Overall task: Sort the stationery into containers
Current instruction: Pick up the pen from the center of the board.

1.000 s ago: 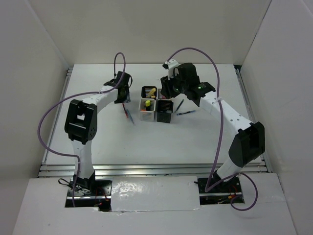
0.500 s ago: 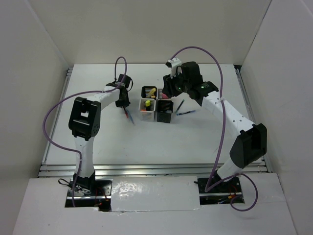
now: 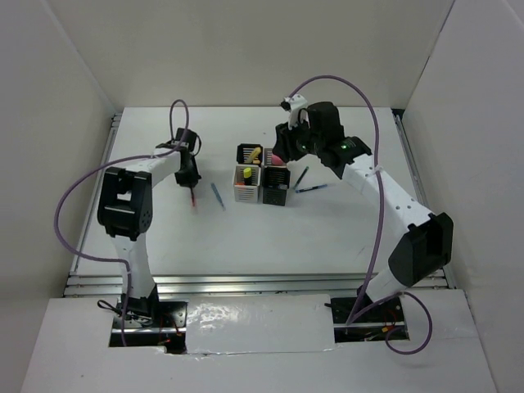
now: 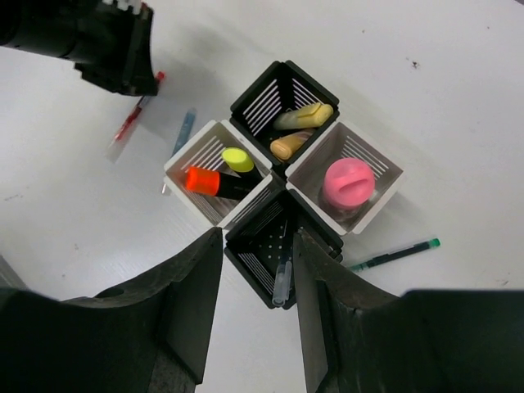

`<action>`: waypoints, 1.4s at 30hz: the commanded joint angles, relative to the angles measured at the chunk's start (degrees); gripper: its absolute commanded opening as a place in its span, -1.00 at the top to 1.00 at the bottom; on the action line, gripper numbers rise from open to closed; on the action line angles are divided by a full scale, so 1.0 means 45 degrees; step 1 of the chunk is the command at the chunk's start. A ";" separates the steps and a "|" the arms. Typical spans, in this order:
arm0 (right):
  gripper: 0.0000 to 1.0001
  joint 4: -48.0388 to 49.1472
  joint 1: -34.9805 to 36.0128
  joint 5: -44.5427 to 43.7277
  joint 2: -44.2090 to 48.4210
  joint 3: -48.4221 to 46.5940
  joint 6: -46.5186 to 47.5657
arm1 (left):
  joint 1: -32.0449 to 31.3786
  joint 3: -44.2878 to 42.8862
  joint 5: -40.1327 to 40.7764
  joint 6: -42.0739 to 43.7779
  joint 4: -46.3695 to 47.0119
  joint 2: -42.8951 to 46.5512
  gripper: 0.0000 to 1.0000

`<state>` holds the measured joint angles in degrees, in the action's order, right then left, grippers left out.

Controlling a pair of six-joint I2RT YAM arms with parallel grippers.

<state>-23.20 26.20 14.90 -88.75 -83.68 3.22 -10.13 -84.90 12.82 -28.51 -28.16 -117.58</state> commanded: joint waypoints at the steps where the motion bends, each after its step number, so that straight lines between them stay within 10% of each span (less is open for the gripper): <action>1: 0.06 -0.0001 -0.0001 0.0496 0.0874 -0.0311 -0.0208 | 0.0823 0.1383 -0.1281 -0.0049 -0.0365 0.1924 1.00; 10: -0.04 -0.0605 0.0834 0.3738 0.2999 0.0410 0.4355 | 0.2564 0.3006 -1.0187 -0.3700 0.0593 0.6986 1.00; 15: -0.14 0.0210 0.3353 0.2221 0.4582 0.2964 0.8808 | 0.2350 0.5152 -1.4407 -0.6686 0.2231 0.8002 1.00; 26: -0.20 0.5096 0.9292 -0.0848 0.6325 0.8201 1.5918 | 0.0338 0.7090 -1.5095 -0.8742 0.4013 0.9566 1.00; 42: -0.13 0.5997 1.0117 -0.2842 0.4876 0.7617 1.6197 | -0.0151 0.7246 -1.4509 -0.8372 0.3544 0.9742 1.00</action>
<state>0.62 71.48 4.01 -68.86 -47.62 75.35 -10.44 -52.71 -52.34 -66.26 -12.88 -75.11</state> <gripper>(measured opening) 0.568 0.227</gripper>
